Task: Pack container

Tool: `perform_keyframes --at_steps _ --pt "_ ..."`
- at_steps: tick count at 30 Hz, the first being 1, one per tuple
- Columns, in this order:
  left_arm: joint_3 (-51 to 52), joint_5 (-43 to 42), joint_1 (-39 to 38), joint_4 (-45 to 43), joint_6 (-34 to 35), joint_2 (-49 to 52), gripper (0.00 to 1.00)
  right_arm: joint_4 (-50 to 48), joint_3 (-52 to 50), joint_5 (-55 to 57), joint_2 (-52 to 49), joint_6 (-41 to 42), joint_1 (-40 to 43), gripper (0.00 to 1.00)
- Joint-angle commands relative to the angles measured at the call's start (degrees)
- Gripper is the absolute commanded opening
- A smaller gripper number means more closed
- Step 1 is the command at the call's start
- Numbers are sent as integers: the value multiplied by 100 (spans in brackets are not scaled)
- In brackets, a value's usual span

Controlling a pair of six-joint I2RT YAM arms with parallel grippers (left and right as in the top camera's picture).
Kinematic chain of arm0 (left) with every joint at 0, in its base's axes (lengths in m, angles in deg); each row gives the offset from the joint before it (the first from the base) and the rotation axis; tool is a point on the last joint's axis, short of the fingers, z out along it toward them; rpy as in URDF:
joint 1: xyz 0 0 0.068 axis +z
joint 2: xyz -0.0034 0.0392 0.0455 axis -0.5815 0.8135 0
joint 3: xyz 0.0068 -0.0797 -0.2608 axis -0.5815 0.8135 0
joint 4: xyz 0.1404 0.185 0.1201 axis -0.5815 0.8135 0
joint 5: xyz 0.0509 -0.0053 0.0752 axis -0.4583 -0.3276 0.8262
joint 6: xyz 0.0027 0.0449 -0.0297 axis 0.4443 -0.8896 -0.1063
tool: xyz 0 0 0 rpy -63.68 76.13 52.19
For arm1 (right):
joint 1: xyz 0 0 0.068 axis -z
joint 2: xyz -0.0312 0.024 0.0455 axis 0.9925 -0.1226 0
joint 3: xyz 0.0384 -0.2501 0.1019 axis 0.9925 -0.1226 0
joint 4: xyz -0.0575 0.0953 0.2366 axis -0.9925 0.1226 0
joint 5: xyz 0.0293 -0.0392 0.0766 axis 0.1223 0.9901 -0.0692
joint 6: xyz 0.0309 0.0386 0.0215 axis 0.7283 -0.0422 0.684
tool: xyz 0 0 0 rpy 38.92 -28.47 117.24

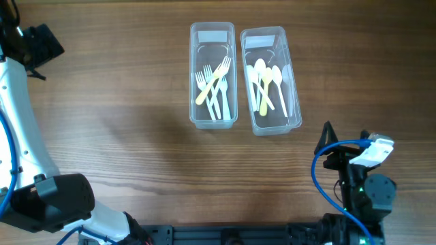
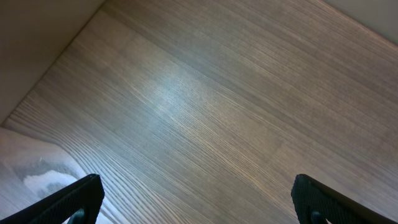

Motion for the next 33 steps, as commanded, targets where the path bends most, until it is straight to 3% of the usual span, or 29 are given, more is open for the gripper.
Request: perform_keyframes --at_steps 1,33 --pt "9 -31 22 -7 72 -33 100 -310 -505 -85 389 133 9 100" --pt "9 -31 -63 -4 72 -208 100 -337 -669 -44 549 44 9 100"
